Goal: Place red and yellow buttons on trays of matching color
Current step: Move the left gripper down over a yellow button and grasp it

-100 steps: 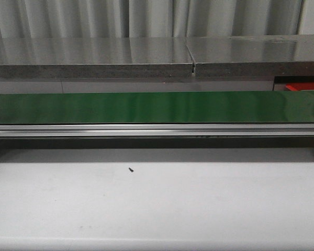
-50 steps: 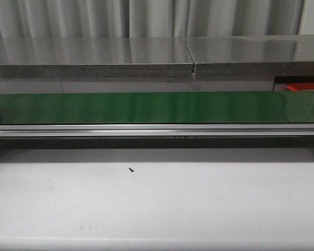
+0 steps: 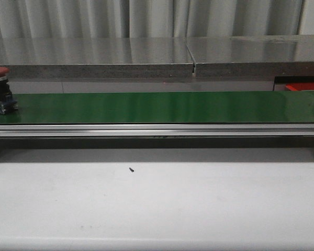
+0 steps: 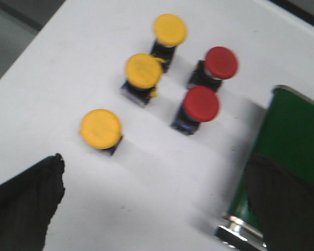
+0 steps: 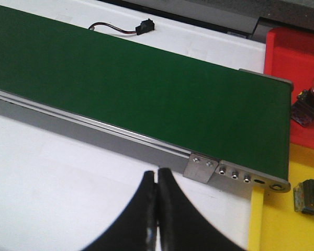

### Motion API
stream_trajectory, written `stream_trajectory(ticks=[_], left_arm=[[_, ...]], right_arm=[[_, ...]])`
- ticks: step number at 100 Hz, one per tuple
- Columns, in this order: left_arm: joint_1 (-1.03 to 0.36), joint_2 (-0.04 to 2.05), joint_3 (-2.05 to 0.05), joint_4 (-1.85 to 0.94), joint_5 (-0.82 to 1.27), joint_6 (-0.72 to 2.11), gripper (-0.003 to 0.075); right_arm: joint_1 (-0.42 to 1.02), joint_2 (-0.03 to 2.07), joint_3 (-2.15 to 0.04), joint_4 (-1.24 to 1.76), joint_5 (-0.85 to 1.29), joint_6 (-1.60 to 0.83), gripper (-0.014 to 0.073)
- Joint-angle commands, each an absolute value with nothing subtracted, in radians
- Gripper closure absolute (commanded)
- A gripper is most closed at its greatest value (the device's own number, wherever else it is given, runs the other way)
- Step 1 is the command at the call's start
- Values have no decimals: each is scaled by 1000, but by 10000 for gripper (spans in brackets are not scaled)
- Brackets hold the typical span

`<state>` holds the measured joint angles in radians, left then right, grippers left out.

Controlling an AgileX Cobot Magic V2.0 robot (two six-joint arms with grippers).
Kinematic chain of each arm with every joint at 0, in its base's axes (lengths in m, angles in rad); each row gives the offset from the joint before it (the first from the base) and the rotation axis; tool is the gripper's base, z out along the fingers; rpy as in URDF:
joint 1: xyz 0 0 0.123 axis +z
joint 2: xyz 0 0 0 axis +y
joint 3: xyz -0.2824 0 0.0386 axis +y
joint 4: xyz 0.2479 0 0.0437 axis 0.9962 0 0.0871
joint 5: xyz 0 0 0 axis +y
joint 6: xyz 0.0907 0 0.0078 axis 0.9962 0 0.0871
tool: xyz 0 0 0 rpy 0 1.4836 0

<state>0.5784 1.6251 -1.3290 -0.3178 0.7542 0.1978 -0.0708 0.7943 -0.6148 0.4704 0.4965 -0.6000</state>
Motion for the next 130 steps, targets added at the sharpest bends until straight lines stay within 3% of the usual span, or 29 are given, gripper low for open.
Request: stream_trajectory(ticks=[1, 103, 117, 130], left_arm=[[613, 1638, -1354, -331, 723, 195, 61], [615, 1932, -1455, -311, 553, 195, 64], [615, 1951, -1455, -319, 563, 195, 122], [615, 1967, -1455, -335, 587, 195, 258]], right_arm=[[-71, 789, -643, 490, 441, -612, 692], [-71, 789, -643, 490, 441, -612, 692], [-71, 789, -643, 490, 441, -612, 692], [-71, 789, -643, 490, 441, -612, 692]])
